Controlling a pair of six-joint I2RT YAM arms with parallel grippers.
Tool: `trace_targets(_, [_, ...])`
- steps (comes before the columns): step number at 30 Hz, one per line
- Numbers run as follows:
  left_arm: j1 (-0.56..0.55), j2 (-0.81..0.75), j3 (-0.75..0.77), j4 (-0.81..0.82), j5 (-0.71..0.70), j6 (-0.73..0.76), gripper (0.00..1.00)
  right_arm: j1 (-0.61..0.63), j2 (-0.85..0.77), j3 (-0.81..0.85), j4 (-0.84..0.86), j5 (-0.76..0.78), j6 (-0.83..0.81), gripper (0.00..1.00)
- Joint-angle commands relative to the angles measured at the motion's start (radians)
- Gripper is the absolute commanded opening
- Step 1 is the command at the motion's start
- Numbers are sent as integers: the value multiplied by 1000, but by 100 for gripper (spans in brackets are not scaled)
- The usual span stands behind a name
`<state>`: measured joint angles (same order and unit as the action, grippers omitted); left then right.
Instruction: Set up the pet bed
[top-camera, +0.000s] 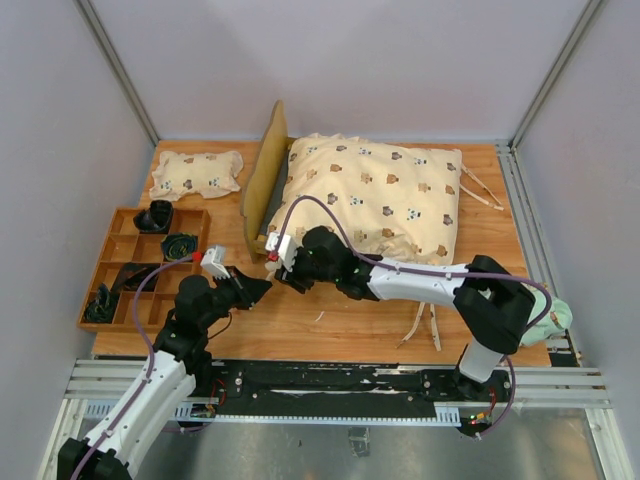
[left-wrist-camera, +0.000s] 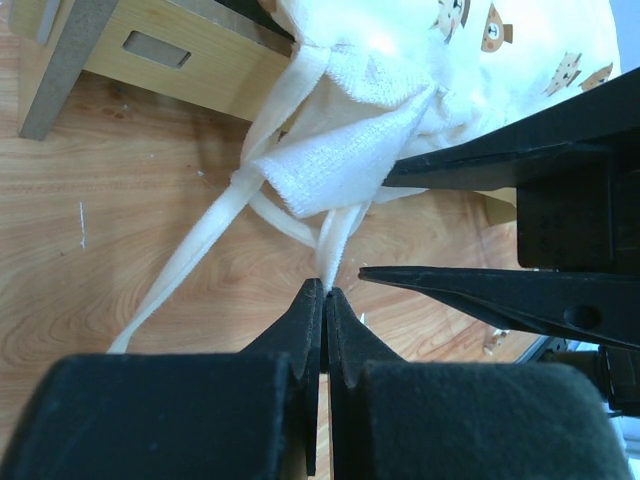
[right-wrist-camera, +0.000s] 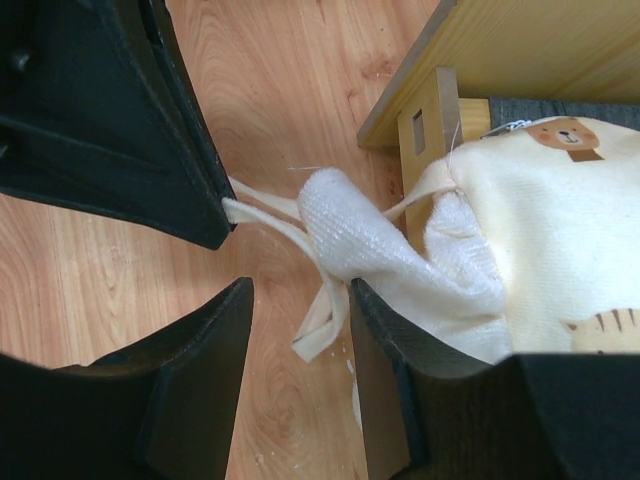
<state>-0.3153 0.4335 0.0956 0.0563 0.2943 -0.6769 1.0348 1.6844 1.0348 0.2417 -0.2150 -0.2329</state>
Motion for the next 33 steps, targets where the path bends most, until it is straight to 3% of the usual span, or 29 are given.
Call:
trace_targets(1, [6, -10, 29, 15, 19, 14, 0, 14, 28, 41, 40, -24, -31, 44])
trace_targets(5, [6, -13, 29, 16, 24, 14, 0, 14, 44, 46, 54, -26, -35, 39])
trace_targets(6, [6, -14, 29, 16, 23, 14, 0, 15, 43, 45, 58, -23, -34, 31])
trace_targets(8, [5, -17, 29, 10, 11, 7, 0, 14, 25, 20, 88, -14, -33, 7])
trace_targets(9, [5, -19, 27, 7, -6, -8, 2, 14, 10, -1, 111, -1, -26, 1])
trace_targets(14, [6, -51, 55, -29, -83, -11, 50, 14, -70, -99, 158, 74, 63, 0])
trace_targets(19, [6, -35, 87, -5, -151, 5, 57, 14, -99, -152, 166, 116, 141, 0])
trace_targets(24, [5, 100, 105, 87, -135, 27, 62, 15, -94, -165, 167, 116, 172, 0])
trace_targets(33, [6, 268, 101, 279, -103, 18, 62, 18, -101, -161, 146, 113, 167, 0])
